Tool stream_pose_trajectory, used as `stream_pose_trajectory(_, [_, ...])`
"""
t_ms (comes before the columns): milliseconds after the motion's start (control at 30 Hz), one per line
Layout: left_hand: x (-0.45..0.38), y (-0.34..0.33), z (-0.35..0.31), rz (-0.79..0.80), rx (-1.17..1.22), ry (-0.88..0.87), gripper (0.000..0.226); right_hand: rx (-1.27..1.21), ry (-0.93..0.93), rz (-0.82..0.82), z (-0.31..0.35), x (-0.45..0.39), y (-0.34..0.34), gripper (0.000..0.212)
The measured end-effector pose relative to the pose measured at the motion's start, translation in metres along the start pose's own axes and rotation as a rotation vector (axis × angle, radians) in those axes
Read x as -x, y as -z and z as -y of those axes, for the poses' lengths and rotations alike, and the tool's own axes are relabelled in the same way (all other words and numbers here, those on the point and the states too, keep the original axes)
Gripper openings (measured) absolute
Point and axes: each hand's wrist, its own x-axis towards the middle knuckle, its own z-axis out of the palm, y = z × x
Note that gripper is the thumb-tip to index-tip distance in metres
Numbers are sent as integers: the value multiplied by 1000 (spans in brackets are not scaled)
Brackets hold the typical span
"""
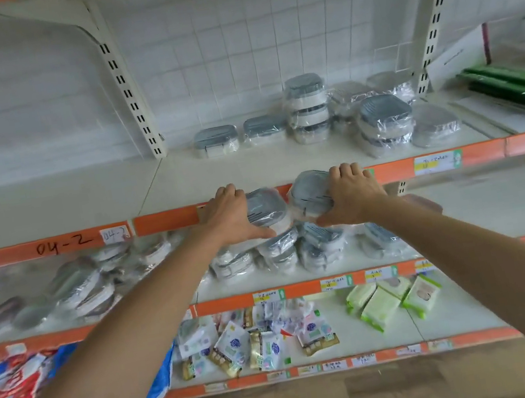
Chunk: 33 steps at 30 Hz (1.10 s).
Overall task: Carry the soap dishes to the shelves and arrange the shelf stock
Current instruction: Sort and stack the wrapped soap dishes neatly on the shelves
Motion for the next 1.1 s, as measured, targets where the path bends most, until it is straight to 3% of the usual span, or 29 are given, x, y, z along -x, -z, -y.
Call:
stream_pose_trajectory(433, [33,-57,-68,180,-29,-143,96,-75,-159,169,-44,89,-63,100])
stream_pose_trajectory(933, [-47,-118,-134,366,-11,-138,105,-144,-245,300,-133,47,-129,92])
stream_pose_trajectory(1100, [-75,-135,-153,418,-11,-137,98,-171,-259,329,-156,29,-149,93])
